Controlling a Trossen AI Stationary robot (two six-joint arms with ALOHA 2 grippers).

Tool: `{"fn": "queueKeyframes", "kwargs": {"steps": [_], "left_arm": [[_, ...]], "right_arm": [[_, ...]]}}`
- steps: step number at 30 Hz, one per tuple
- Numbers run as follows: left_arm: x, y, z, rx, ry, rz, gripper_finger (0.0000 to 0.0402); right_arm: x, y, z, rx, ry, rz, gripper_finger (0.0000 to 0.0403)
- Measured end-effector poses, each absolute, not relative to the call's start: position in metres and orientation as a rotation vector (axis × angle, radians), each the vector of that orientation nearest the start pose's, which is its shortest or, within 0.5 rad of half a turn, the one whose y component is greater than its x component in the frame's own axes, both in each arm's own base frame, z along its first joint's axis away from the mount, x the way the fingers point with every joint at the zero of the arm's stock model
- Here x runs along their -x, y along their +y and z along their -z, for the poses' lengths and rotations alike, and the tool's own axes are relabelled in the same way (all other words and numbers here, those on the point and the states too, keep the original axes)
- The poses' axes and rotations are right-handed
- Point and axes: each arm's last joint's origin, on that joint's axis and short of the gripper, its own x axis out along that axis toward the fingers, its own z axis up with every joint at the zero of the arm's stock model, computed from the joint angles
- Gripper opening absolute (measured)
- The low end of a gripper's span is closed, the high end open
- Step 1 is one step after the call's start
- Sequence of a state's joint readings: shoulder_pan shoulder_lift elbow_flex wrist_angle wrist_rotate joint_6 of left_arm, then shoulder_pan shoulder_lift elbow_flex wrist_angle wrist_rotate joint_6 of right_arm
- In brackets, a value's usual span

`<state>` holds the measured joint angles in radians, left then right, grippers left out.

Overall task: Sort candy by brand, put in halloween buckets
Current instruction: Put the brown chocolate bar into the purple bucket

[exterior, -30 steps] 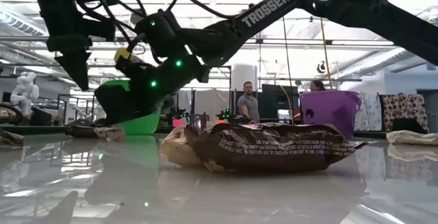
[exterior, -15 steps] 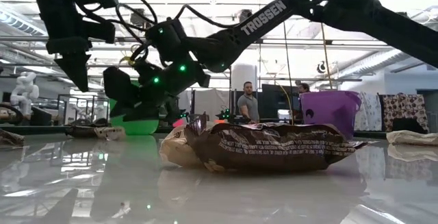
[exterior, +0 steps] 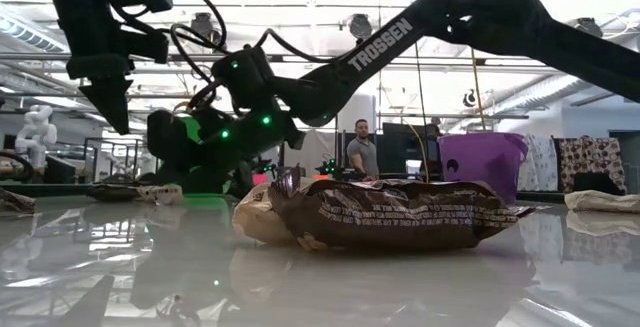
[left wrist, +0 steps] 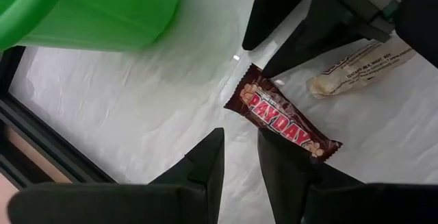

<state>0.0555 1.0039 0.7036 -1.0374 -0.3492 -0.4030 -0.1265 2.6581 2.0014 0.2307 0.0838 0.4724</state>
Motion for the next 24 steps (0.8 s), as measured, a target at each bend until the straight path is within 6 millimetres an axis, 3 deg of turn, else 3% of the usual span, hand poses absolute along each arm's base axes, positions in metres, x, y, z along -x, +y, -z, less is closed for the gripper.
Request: {"fn": "queueKeyframes", "kwargs": {"steps": [8, 21, 24], "left_arm": [[-0.1511, 0.0183, -0.2187, 0.142, 1.234, -0.602, 0.0098], [-0.1515, 0.0183, -0.2188, 0.142, 1.23, -0.601, 0.0098], [-0.1515, 0.0183, -0.2188, 0.137, 1.232, -0.597, 0.0098]], "right_arm": [[-0.5691, -0.0719, -0.0849, -0.46, 0.34, 0.283, 0.0102], [-0.5697, -0.0715, -0.0863, -0.506, 0.317, 0.292, 0.0099], [-0.5706, -0.0701, -0.0789, -0.521, 0.302, 0.301, 0.0099]]}}
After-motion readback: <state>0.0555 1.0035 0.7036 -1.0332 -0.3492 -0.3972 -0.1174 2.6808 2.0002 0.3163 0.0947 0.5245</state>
